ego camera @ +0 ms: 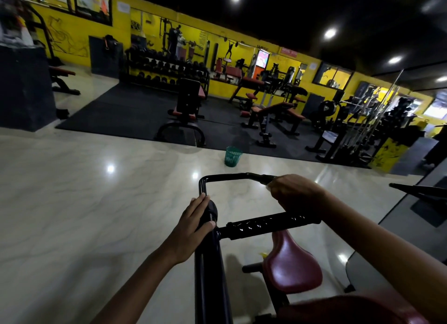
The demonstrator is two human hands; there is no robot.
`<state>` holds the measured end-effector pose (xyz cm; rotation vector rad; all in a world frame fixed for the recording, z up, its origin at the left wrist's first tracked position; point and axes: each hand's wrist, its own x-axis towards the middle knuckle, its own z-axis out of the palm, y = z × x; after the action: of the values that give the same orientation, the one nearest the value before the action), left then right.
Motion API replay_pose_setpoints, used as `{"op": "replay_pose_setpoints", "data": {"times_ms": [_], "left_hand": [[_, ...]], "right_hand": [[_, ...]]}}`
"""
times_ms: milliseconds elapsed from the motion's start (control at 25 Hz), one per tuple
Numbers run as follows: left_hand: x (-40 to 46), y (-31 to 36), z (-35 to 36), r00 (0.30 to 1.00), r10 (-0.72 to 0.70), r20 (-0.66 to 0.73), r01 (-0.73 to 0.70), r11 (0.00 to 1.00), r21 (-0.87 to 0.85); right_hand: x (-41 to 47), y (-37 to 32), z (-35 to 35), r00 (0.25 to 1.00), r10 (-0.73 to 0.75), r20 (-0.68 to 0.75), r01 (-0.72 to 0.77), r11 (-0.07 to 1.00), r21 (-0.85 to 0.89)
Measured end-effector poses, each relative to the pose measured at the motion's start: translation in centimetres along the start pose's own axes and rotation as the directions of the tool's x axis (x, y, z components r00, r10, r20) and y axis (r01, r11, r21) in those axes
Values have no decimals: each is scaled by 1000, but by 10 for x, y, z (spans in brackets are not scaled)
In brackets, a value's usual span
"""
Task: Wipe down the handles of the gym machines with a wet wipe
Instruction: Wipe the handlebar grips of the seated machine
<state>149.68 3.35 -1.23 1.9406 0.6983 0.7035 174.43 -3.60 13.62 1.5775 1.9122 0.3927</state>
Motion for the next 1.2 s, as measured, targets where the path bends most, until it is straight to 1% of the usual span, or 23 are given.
{"op": "replay_pose_setpoints", "data": {"times_ms": [80,200,280,320,400,480,560,680,760,960,1080,1200], "left_hand": [[0,0,0,1000,1,2,-1,1000,15],[1,0,-1,1000,8,2,-8,1000,16],[1,1,-2,1000,16,5,-16,999,29],[0,2,-4,1000,14,7,-14,999,44],[2,5,-11,1000,14,15,-15,997,71],[8,10,-22,1000,24,1,-24,997,71],[22,12,-44,1000,8,-17,-6,996,87],[51,7,-90,998,-55,32,49,983,175],[72,0,-123,994,-86,72,68,973,222],[121,-29,-193,989,-75,125,37,959,281],[155,-47,-223,988,-76,137,35,960,279],[200,-62,-245,987,-74,140,37,967,253]], "right_hand": [[13,0,3,999,38,-18,-39,999,-32],[32,-3,4,995,104,1,-104,994,-46],[43,-3,4,990,138,-2,-138,990,-24],[47,-3,6,988,156,-22,-155,988,25],[55,-2,12,971,210,-113,-177,953,246],[63,-4,15,926,291,-240,-140,855,499],[73,-10,14,876,368,-313,-104,777,621],[96,-19,7,834,455,-312,-103,683,723],[116,-22,-2,813,496,-304,-112,646,755],[179,-22,-28,751,599,-277,-163,575,801],[220,-22,-41,741,627,-241,-184,534,825],[263,-17,-46,741,637,-212,-209,518,829]]}}
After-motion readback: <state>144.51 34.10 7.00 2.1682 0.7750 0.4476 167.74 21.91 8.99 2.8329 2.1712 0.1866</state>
